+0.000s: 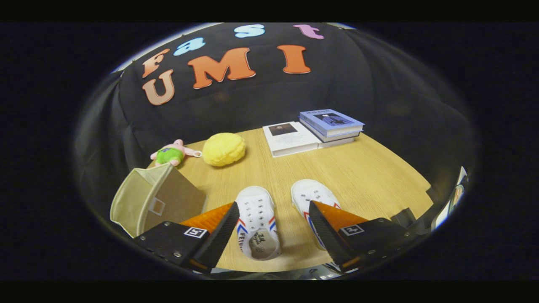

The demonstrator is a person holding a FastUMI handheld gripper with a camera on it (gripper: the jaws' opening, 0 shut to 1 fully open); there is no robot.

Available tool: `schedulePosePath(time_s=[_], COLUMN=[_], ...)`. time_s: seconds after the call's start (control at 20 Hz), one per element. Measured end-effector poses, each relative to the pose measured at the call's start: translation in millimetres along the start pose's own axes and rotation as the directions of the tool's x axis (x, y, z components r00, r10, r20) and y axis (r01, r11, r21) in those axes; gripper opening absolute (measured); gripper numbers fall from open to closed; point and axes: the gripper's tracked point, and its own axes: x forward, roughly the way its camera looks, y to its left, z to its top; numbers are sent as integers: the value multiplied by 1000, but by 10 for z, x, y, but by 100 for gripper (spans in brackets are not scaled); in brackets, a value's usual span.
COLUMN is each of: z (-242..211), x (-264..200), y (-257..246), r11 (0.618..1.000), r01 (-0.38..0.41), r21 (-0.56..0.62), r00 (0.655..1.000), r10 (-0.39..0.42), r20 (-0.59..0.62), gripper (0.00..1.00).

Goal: Open the storage box then place both shoes into the box .Put the left shoe in first, then the right shoe, with the right side of both shoes facing outward in a uniform manner.

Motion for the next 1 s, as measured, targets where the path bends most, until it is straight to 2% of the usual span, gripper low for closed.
schedulePosePath(time_s=[0.3, 0.6, 0.8, 1.0], z=[-513, -729, -785, -814], x=[229, 407, 506, 534], y=[-54, 29, 185, 288], r11=[999, 998, 995, 991], r01=[-20, -61, -101, -134], r21=[-40, -31, -3, 3], r00=[995, 986, 977, 966], r10=[16, 55, 98, 131], r20=[-99, -155, -189, -223], gripper=[98, 83, 67, 37])
